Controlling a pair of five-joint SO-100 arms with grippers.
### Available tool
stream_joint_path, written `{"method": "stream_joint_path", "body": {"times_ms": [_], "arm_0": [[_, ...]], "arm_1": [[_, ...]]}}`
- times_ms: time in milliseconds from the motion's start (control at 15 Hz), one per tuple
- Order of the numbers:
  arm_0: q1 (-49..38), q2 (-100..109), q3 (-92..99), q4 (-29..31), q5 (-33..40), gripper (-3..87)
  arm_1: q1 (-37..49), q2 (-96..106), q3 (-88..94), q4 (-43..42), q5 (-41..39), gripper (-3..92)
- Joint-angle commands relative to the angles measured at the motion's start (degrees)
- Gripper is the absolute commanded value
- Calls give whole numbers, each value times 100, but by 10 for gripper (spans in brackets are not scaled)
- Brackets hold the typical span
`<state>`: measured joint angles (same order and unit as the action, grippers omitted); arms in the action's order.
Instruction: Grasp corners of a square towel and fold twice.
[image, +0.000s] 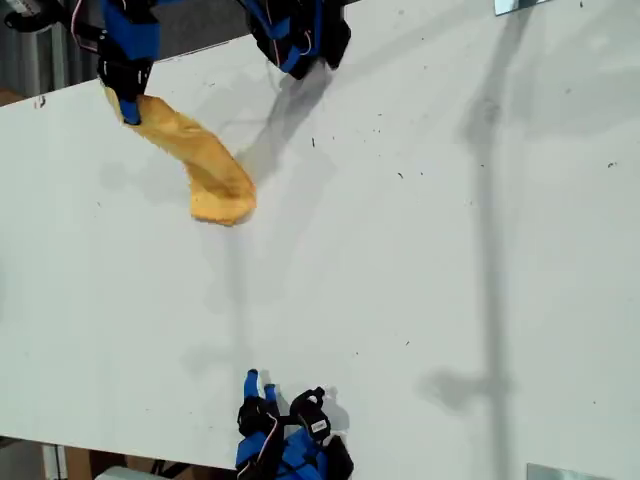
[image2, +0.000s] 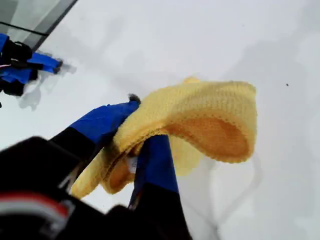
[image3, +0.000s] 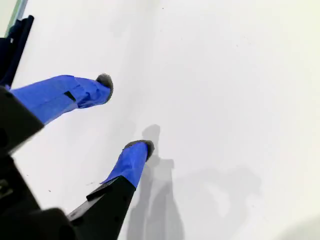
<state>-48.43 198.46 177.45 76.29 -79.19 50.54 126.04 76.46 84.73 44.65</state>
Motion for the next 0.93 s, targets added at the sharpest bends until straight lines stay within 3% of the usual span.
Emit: {"method": "stream_joint_path", "body": {"times_ms": [0,267,867], "arm_0": [[-18,26,26,-79,-132,205],[-9,26,26,-79,-114,205],[-9,26,26,-70,-114,205]], "arm_1": [[-246,-88,79,-255,-229,-1],[-782,-1600,396,-993,-352,-1],[-721,-3841,457,-870,0,-1]]}}
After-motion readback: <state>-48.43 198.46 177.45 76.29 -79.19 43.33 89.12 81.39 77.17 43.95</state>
